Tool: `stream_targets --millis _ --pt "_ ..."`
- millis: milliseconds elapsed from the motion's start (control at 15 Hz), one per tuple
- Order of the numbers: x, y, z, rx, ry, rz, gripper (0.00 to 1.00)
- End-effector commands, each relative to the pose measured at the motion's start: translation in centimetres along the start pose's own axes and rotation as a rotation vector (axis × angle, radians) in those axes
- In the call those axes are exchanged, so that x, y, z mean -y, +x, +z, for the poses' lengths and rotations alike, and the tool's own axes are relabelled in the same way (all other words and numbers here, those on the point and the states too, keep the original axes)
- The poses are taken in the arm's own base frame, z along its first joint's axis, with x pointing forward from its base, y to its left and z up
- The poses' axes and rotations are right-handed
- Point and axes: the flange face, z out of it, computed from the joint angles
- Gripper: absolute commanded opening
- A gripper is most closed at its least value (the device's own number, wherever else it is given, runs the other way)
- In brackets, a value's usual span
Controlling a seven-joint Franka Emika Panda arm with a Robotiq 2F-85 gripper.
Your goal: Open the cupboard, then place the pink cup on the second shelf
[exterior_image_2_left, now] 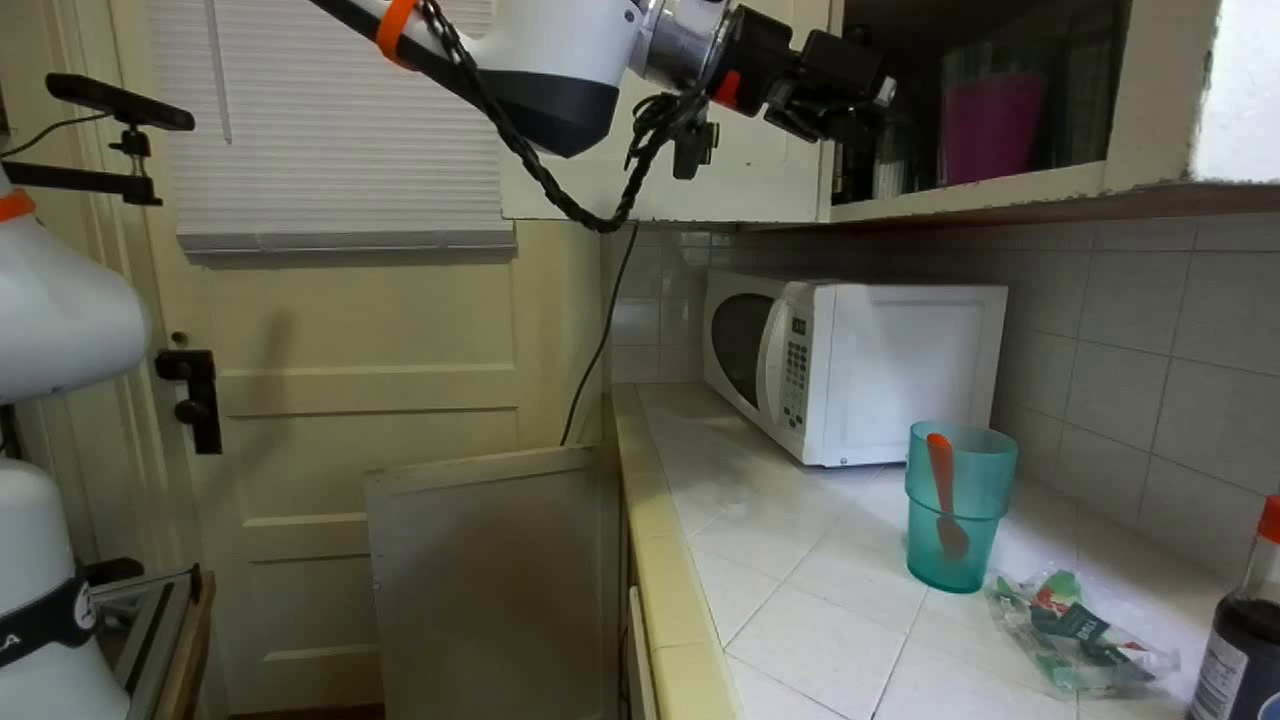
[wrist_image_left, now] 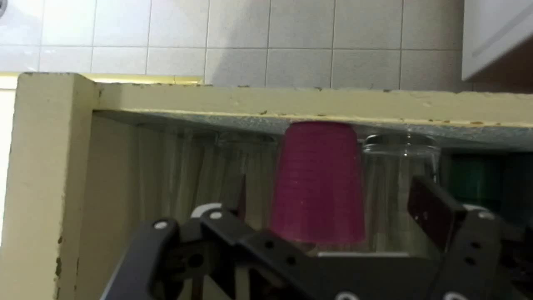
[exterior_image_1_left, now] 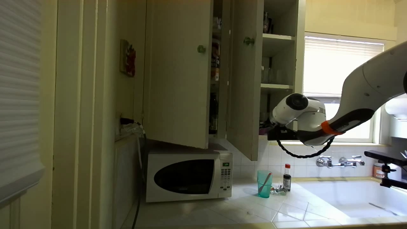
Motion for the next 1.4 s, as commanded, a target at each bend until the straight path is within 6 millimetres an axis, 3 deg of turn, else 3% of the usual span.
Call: stream_targets --millis 0,467,1333 --pt "0.6 -0.6 1.9 0.026 -0.022 0.069 1.0" --pt "1.1 0.5 4.3 0.02 -0.077 0.139 1.0" --pt "2.7 1.5 7.9 0.009 -0.096 0.109 1.0"
